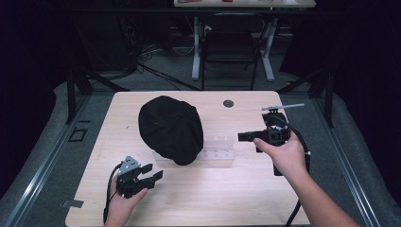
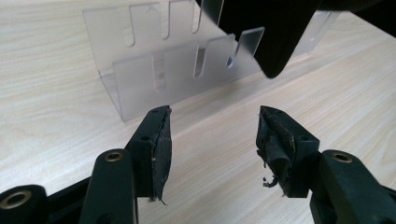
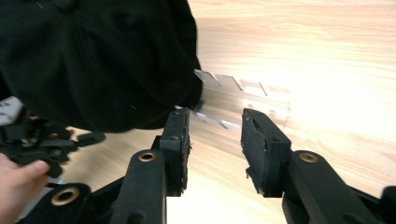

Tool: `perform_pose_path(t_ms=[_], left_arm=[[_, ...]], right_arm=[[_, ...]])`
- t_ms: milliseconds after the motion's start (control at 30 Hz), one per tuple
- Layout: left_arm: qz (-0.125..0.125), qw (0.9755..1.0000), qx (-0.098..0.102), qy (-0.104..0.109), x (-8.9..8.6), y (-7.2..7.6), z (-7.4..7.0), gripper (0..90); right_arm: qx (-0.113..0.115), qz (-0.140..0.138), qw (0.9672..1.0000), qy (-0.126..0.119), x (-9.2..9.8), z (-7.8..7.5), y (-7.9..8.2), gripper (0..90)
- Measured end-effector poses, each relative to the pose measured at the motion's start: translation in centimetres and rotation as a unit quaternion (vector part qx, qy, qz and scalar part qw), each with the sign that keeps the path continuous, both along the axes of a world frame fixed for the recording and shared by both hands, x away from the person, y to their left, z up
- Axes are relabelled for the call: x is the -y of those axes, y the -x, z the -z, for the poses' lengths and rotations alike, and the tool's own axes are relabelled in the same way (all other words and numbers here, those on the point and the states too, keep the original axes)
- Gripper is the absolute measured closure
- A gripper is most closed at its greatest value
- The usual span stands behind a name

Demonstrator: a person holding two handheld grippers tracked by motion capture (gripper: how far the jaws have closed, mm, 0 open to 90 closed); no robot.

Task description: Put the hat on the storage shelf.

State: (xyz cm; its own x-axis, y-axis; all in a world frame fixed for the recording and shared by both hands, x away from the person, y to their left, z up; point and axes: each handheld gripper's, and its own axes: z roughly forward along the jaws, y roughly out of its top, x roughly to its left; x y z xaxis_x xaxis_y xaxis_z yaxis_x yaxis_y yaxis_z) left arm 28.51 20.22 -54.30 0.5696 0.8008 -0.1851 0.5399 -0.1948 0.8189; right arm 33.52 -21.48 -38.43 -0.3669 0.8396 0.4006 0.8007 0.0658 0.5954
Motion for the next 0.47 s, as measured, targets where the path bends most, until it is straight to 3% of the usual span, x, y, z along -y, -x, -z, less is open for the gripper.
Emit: perform_pose_path(t_ms=[267,467], left_arm=[[0.002,1.0,0.003,-0.003,-0.1,0.0,0.3,45.1],[0.006,0.9999,0.011,-0.004,0.2,0.1,0.2,45.1]], right_arm=[[0.039,0.005,0.9988,0.03,0.7,2.4,1.6,54.5],[0.054,0.007,0.9973,0.05,0.7,3.9,2.5,54.7]])
